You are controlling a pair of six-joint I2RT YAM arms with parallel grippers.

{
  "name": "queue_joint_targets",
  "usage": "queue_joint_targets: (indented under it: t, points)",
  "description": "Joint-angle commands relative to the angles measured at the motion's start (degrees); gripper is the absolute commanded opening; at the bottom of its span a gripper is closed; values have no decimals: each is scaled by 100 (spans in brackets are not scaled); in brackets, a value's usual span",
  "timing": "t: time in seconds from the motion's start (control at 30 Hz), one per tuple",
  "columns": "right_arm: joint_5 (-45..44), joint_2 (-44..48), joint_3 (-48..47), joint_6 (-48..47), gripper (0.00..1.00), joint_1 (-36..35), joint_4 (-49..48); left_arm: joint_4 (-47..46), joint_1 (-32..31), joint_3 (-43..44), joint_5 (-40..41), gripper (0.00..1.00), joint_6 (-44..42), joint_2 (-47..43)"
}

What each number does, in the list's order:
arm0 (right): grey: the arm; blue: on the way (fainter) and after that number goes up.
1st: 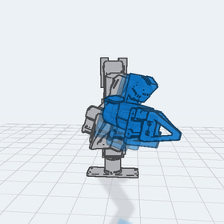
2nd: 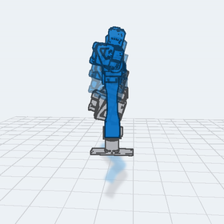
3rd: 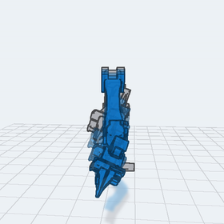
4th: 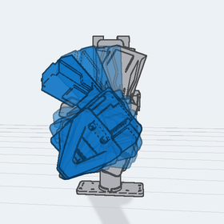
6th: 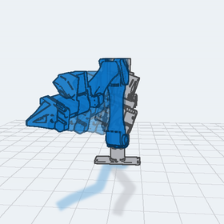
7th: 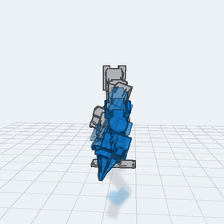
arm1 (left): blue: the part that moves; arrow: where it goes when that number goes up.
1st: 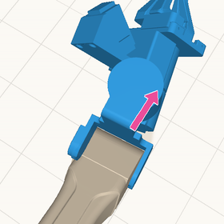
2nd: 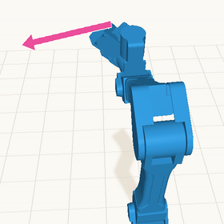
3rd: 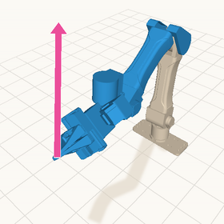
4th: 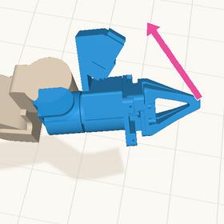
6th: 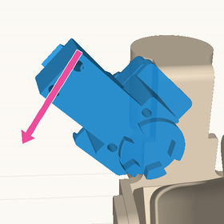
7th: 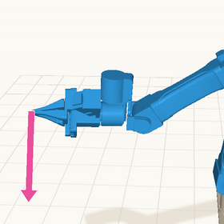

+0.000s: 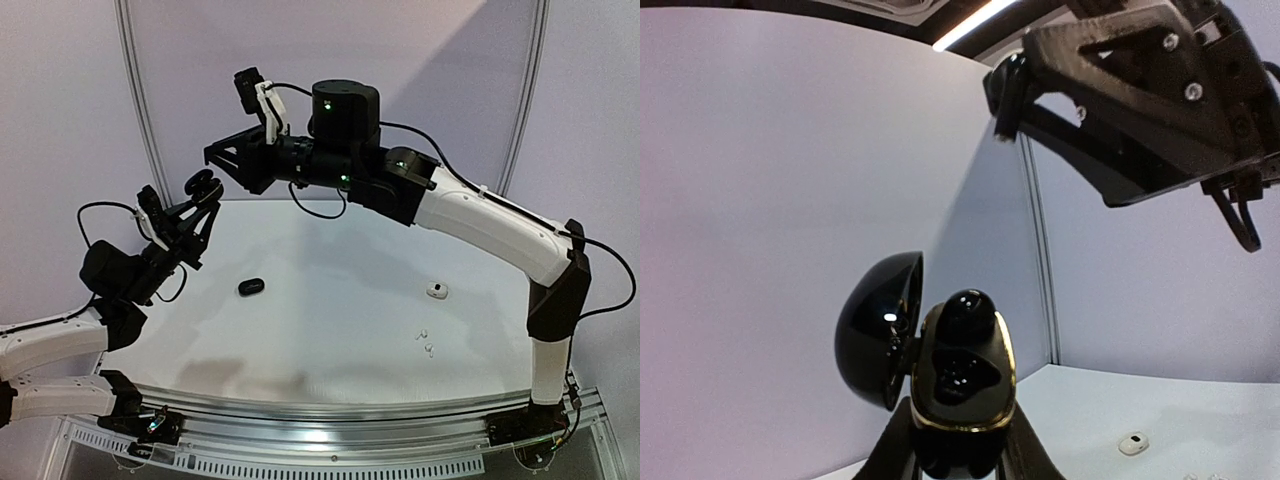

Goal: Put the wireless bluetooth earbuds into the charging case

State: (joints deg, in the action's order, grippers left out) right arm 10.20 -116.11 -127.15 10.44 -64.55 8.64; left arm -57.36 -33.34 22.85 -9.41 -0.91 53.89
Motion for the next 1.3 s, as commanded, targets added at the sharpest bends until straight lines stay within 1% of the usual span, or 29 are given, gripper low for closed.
queue_joint_targets:
  t: [0.0, 0.13, 0.23, 0.5, 0.87, 1.23, 1.27]
  points:
    - [214, -224, -324, -468, 0, -114, -113, -218, -85, 0, -37, 0, 2, 68]
    - [350, -403, -488, -788, 0, -181, 246, -166, -85, 0, -52, 0, 68, 62]
    - [341, -475, -495, -838, 0, -180, 369, -162, -85, -9, -114, 0, 71, 65]
    - [209, -594, -495, -888, 0, -245, 352, -143, -85, 0, -126, 0, 73, 63]
    - [-135, -659, -495, -982, 0, -251, 629, -121, -85, -17, -111, 0, 57, 31]
    - [-198, -741, -530, -982, 0, -252, 712, -112, -84, 7, -151, 0, 18, 38]
    - [-206, -749, -536, -1140, 0, -257, 717, -103, -82, 9, -162, 0, 12, 35]
